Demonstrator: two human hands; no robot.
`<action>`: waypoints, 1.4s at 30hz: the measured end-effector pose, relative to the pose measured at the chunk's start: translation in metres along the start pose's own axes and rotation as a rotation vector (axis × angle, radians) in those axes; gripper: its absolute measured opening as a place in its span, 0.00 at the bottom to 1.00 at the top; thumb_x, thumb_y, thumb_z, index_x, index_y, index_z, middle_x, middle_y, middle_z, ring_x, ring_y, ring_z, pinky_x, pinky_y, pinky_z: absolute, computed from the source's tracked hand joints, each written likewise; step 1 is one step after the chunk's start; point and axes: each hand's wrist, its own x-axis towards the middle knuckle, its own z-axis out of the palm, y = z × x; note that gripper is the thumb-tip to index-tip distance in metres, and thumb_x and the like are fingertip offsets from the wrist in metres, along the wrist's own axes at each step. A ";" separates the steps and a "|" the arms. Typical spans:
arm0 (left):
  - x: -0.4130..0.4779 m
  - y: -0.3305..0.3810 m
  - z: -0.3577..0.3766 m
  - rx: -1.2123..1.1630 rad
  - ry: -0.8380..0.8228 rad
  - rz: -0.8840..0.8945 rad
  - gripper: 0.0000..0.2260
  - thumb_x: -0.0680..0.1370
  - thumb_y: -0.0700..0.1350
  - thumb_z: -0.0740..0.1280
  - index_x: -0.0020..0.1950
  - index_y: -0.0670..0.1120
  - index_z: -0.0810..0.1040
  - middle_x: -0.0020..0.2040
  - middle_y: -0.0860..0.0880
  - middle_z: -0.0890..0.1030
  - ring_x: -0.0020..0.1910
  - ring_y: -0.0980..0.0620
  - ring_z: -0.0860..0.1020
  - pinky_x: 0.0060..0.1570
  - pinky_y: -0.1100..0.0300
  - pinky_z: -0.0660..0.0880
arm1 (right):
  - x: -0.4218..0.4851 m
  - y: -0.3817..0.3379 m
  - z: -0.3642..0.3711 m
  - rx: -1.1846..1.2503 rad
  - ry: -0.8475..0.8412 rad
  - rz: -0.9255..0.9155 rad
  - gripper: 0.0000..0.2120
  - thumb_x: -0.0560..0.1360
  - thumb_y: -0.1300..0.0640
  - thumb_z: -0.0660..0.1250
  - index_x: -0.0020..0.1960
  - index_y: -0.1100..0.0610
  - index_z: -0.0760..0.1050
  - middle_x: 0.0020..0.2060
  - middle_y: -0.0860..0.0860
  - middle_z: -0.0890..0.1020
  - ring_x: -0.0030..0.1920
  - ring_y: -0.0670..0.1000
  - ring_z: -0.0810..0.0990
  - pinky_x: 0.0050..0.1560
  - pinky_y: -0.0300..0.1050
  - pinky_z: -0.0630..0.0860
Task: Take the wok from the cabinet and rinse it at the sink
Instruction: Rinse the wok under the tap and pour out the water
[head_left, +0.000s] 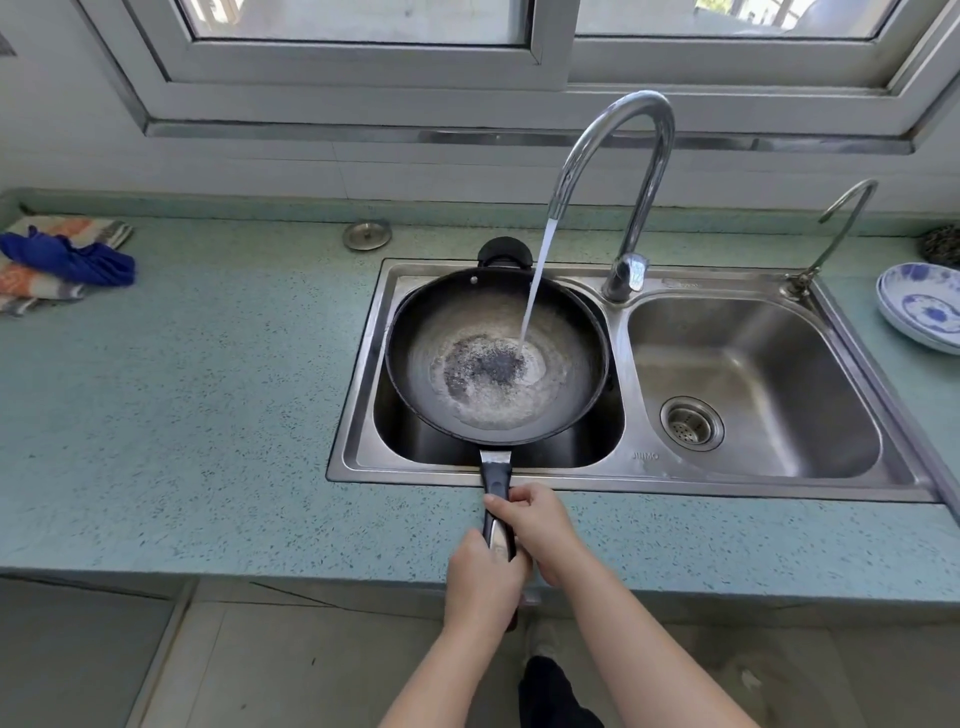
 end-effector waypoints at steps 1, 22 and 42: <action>0.000 0.000 -0.002 0.013 0.001 0.014 0.11 0.73 0.47 0.68 0.42 0.43 0.69 0.35 0.50 0.72 0.33 0.50 0.72 0.27 0.62 0.64 | 0.000 0.000 0.002 -0.002 0.004 -0.001 0.09 0.72 0.59 0.70 0.34 0.56 0.74 0.28 0.50 0.77 0.32 0.48 0.75 0.37 0.44 0.71; -0.007 0.007 -0.021 0.108 0.037 0.097 0.13 0.74 0.51 0.64 0.51 0.44 0.68 0.44 0.47 0.78 0.46 0.44 0.76 0.43 0.55 0.70 | -0.015 -0.012 -0.012 -0.199 0.118 -0.064 0.13 0.72 0.55 0.68 0.53 0.59 0.72 0.43 0.52 0.79 0.46 0.54 0.80 0.52 0.53 0.77; 0.064 0.164 0.024 0.825 0.214 0.697 0.25 0.66 0.55 0.57 0.55 0.43 0.81 0.57 0.43 0.82 0.54 0.42 0.81 0.48 0.46 0.79 | 0.052 -0.103 -0.160 -0.918 0.399 -0.525 0.28 0.74 0.54 0.63 0.70 0.65 0.65 0.68 0.60 0.69 0.69 0.60 0.65 0.70 0.52 0.60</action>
